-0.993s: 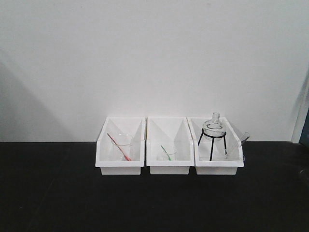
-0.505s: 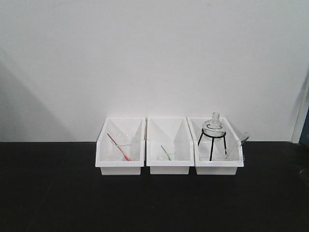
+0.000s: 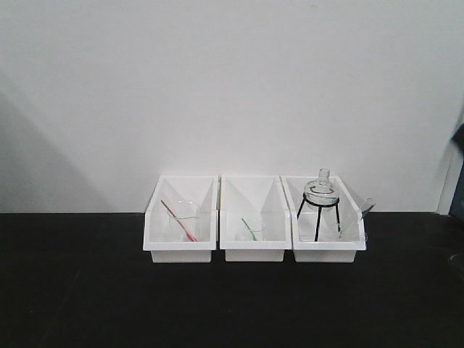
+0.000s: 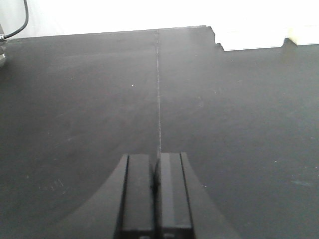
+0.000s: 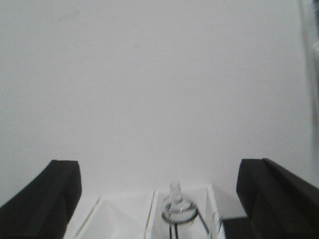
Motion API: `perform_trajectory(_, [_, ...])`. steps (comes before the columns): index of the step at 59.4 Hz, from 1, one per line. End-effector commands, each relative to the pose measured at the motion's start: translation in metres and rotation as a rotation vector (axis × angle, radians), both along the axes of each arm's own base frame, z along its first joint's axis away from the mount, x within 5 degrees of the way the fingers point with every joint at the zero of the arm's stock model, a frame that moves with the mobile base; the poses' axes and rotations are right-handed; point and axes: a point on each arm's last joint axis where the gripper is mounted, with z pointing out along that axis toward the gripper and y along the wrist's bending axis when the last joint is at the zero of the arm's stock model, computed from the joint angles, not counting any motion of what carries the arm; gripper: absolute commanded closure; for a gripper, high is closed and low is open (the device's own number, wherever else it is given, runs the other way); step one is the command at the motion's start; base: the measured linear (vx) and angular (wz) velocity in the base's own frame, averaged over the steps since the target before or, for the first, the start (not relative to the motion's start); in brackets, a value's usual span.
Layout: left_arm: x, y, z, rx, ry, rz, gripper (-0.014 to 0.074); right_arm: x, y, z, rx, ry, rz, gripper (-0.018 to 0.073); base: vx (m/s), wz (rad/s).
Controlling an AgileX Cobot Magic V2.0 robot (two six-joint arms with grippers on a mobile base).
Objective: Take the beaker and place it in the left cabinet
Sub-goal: 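Close the right gripper on the clear glass beaker and lift it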
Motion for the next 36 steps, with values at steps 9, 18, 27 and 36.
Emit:
perform_trajectory(9, [0.001, -0.001, 0.012, -0.004, -0.099, -0.018, 0.0593, -0.004, 0.046, -0.076, -0.2, -0.086, 0.275, -0.0093, 0.0, 0.0])
perform_trajectory(18, [0.001, -0.001, 0.012, -0.004, -0.099, -0.018, 0.0593, -0.016, 0.055, -0.13, -0.173, -0.016, 0.363, -0.0088, 0.0, 0.0])
perform_trajectory(27, [0.001, -0.001, 0.012, -0.004, -0.099, -0.018, 0.0593, -0.026, 0.059, -0.178, -0.169, 0.127, 0.452, -0.0074, 0.0, 0.0])
perform_trajectory(36, [0.001, -0.001, 0.012, -0.004, -0.099, -0.018, 0.0593, -0.024, 0.072, -0.194, -0.136, 0.071, 0.595, -0.0064, 0.0, 0.0])
